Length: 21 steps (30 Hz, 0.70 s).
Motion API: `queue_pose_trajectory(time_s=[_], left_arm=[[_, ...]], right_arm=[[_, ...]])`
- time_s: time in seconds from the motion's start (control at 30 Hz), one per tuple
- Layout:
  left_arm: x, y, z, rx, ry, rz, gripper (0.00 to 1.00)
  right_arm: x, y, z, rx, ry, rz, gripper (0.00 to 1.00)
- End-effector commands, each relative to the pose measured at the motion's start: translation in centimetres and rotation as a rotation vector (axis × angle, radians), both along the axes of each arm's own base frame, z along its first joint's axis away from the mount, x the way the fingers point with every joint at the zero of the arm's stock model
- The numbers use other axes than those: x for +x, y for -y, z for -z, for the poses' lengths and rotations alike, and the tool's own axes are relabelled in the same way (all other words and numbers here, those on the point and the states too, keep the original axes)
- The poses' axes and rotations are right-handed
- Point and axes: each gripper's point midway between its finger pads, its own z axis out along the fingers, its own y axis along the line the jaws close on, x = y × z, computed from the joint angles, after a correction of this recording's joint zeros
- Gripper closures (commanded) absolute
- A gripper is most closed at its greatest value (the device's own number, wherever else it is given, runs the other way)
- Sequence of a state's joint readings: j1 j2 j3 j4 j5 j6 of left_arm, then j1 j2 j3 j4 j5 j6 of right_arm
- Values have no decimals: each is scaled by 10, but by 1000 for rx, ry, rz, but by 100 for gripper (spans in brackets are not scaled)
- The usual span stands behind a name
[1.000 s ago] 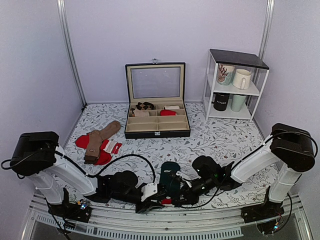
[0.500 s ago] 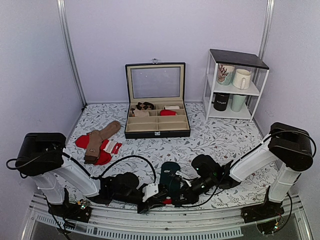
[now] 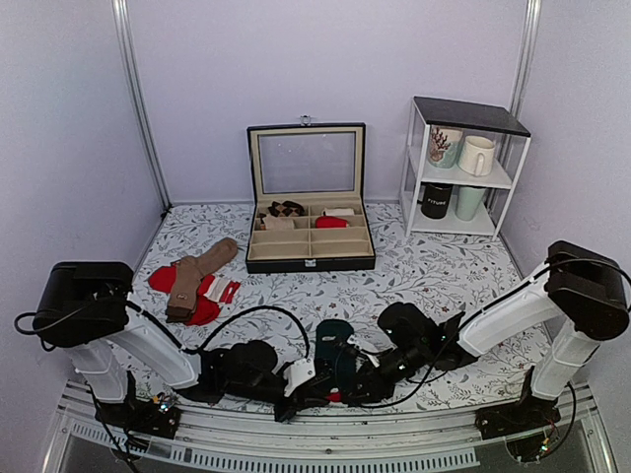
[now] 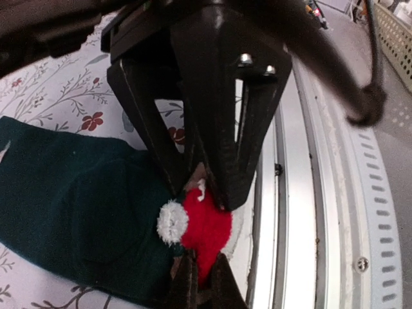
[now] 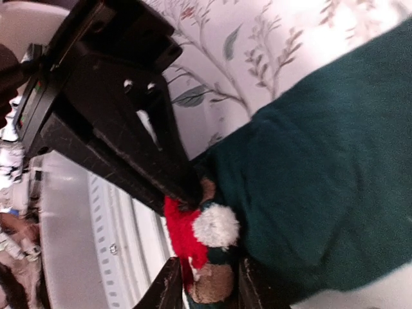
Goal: Roll the socks
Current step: Roll the sock at the center of the board.
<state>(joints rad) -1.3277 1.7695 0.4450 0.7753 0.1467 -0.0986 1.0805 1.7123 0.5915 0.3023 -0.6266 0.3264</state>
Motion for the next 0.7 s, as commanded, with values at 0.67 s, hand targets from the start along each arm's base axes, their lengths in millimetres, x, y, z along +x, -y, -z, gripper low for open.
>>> queue_pose_trajectory(time_s=[0.67], left_arm=[[-14,-61,76,331,-457,-102,100]], right_arm=[[-13,0,-30,145,738,-90,45]])
